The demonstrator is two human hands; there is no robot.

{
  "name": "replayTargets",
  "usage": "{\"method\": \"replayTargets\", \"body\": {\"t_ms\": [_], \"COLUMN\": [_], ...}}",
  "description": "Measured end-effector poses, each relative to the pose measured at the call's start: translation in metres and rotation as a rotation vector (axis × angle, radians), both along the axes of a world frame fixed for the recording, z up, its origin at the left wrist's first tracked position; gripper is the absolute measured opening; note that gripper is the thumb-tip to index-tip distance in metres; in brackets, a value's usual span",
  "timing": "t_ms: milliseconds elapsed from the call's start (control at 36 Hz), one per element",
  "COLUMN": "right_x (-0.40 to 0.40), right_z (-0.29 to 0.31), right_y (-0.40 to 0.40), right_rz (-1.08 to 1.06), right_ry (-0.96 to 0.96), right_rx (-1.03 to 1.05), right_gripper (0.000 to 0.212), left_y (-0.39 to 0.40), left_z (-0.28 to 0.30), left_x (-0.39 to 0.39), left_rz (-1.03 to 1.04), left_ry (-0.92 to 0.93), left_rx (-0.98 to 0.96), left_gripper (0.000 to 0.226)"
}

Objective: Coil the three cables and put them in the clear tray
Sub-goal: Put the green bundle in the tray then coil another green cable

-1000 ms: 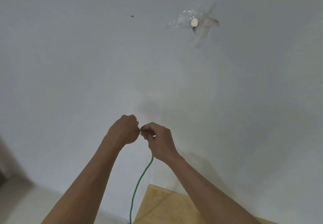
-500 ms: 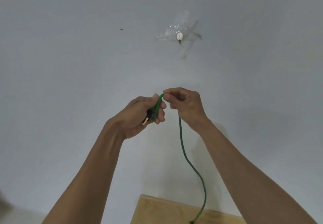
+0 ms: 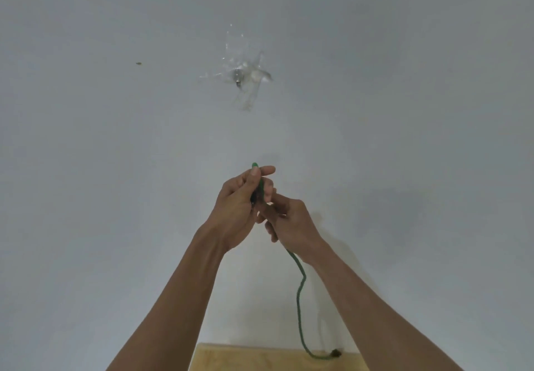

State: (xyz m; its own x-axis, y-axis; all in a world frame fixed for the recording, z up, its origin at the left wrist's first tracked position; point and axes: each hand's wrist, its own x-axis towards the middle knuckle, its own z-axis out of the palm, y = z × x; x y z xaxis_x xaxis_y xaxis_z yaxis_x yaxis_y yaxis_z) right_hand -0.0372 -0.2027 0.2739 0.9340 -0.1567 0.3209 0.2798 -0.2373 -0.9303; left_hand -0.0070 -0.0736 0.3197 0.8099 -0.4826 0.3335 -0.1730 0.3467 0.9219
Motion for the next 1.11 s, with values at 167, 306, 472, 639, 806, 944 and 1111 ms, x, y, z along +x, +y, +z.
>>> {"method": "replayTargets", "body": {"t_ms": [167, 306, 472, 639, 806, 944, 1111], "right_x": [-0.012, -0.016, -0.021, -0.024, -0.018, -0.01, 0.008], "right_z": [-0.005, 0.002, 0.024, 0.057, 0.083, 0.096, 0.089], "right_y": [-0.011, -0.017, -0.024, -0.037, -0.055, -0.071, -0.086], "right_rz": [0.01, 0.015, 0.03, 0.093, 0.138, 0.108, 0.106], "right_ry": [0.105, 0.109, 0.069, -0.035, -0.122, -0.153, -0.197], "right_rx": [-0.162, -0.39, -0.548, -0.527, -0.472, -0.375, -0.169], "right_gripper": [0.02, 0.02, 0.028, 0.019, 0.013, 0.031, 0.04], "left_y": [-0.003, -0.002, 0.0, -0.003, -0.006, -0.015, -0.022], "left_z": [-0.006, -0.01, -0.016, -0.011, -0.015, -0.015, -0.005], "left_x": [0.007, 0.011, 0.013, 0.011, 0.002, -0.007, -0.013], "left_rz": [0.042, 0.068, 0.187, 0.137, 0.019, -0.045, -0.185], "left_ry": [0.065, -0.023, -0.246, -0.378, -0.361, -0.241, -0.127], "left_rx": [0.027, 0.142, 0.311, 0.387, 0.435, 0.399, 0.285], "left_gripper": [0.036, 0.031, 0.028, 0.036, 0.048, 0.072, 0.078]}}
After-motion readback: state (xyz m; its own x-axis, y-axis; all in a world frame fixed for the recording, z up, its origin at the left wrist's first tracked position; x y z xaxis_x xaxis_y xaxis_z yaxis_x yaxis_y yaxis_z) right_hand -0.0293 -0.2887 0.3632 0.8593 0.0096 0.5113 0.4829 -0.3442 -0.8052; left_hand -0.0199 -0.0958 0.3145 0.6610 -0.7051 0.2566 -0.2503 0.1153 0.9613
